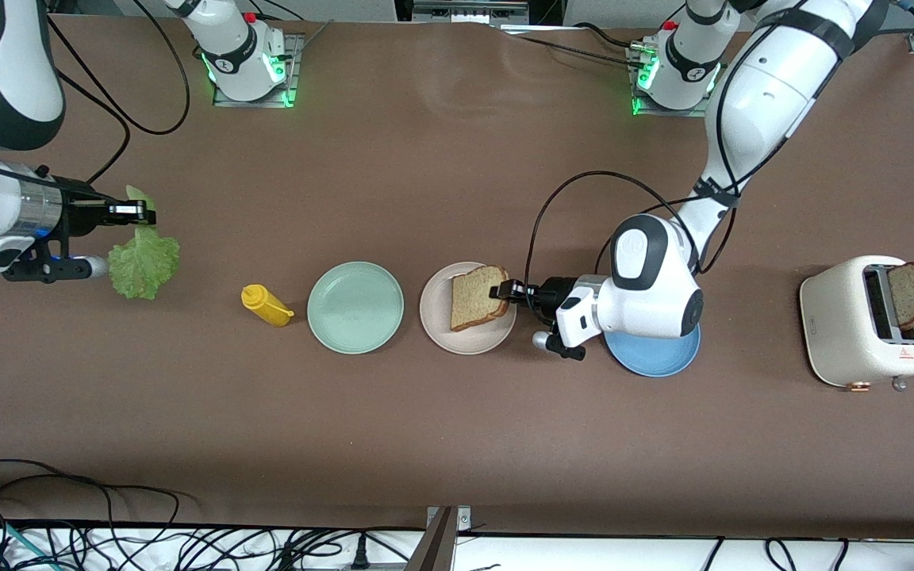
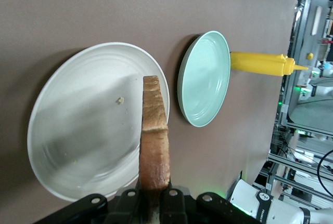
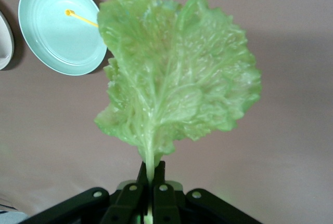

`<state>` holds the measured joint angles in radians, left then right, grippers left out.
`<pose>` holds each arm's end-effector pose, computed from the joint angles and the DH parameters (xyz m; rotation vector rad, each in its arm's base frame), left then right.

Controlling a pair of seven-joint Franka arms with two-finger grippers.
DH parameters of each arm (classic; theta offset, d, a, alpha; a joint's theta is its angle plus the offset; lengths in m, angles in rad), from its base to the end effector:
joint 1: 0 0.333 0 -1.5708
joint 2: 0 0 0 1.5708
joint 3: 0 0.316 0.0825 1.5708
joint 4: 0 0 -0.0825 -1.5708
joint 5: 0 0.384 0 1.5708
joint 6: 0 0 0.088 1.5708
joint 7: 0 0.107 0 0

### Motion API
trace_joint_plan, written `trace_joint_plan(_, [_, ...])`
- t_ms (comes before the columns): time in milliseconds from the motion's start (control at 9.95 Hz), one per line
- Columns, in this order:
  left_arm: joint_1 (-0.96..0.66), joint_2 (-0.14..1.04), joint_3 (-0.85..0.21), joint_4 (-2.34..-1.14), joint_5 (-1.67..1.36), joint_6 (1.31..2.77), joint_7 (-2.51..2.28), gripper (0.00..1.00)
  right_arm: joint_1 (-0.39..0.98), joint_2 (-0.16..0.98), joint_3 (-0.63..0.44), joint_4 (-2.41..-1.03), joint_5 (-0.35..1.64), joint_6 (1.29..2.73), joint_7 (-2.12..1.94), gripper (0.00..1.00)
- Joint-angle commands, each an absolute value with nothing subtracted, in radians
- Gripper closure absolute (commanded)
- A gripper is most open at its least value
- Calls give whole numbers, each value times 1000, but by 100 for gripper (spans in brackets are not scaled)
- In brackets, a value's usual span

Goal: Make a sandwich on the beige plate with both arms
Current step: 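Carry the lettuce toward the beige plate while the left gripper withdraws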

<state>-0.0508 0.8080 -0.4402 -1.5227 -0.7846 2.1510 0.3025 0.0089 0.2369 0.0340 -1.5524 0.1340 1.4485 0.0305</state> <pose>0.6335 -0.3127 0.2247 2.2004 -0.1917 -0.2703 0.5934 0.0393 0.4891 -2.9674 -0.0093 0.5180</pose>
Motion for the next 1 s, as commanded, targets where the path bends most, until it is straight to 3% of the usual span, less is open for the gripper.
trace_joint_plan(0, [-48, 889, -442, -1488, -914, 2151, 528, 100, 43, 239, 32, -1529, 147, 1456, 113, 100])
trace_joint_plan(100, [-52, 902, -436, -1493, -972, 2151, 605, 100, 66, 239, 32, -1531, 147, 1460, 147, 100])
trace_joint_plan(201, [-48, 914, -436, -1493, -982, 2151, 621, 46, 92, 238, 32, -1531, 146, 1462, 190, 100])
trace_joint_plan(301, [-46, 914, -434, -1493, -974, 2151, 629, 0, 104, 239, 32, -1531, 141, 1465, 204, 100])
trace_joint_plan(904, [14, 816, -419, -1542, -820, 2138, 588, 0, 126, 238, 70, -1531, 143, 1502, 308, 100])
